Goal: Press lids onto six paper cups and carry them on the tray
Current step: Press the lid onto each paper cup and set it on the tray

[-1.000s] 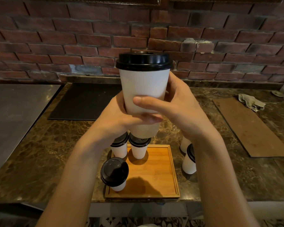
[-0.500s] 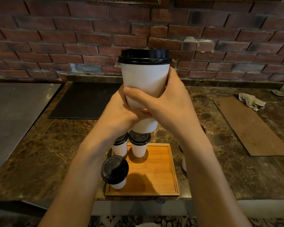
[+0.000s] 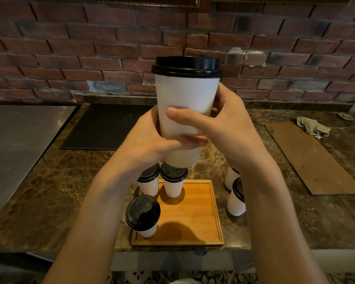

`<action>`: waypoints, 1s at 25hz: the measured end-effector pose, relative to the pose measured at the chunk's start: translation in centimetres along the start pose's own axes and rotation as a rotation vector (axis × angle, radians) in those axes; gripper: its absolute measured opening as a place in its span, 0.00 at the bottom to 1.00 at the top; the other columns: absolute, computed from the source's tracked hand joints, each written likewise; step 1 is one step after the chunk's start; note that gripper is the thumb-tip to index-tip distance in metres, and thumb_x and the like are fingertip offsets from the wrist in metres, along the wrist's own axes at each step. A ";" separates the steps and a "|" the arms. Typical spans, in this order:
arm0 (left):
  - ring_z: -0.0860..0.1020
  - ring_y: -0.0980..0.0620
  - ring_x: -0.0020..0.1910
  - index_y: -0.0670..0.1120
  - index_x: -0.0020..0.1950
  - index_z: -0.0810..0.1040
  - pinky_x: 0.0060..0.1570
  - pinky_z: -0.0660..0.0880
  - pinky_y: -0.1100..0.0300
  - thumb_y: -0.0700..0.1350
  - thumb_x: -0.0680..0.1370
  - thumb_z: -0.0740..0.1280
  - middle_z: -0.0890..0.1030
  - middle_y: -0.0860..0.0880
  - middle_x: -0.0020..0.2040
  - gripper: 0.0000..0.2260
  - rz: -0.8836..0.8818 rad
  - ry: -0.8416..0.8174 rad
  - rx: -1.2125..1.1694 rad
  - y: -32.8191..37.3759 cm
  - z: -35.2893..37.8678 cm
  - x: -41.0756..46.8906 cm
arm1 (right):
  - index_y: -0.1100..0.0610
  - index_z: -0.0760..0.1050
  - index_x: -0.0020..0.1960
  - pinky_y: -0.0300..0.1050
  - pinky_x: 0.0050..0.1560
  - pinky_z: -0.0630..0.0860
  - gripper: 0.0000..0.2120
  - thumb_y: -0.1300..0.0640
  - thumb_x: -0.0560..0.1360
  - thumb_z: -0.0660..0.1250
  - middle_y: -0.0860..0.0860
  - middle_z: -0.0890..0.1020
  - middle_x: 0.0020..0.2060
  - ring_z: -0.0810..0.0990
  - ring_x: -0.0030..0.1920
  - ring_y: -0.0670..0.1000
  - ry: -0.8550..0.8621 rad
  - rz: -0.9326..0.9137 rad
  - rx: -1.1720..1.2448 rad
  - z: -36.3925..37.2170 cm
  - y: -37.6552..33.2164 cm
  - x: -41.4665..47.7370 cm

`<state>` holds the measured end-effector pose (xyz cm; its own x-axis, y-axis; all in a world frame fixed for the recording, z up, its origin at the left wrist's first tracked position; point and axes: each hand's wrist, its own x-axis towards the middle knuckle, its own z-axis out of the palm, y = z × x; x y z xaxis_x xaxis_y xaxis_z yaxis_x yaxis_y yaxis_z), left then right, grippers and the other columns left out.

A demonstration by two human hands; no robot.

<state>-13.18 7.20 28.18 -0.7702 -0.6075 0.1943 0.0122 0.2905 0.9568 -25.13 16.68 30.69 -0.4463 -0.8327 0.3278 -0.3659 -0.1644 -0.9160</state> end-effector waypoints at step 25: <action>0.79 0.54 0.56 0.48 0.66 0.71 0.51 0.79 0.59 0.41 0.62 0.79 0.81 0.51 0.56 0.34 0.053 -0.128 -0.110 -0.7 -0.2 -0.1 | 0.52 0.71 0.65 0.36 0.48 0.79 0.31 0.51 0.65 0.77 0.46 0.81 0.54 0.81 0.55 0.42 -0.163 0.019 0.060 -0.8 0.1 -0.2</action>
<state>-12.94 6.92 27.49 -0.8414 -0.4922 0.2230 0.1196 0.2328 0.9651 -25.77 17.27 30.68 -0.3127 -0.9099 0.2725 -0.3072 -0.1746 -0.9355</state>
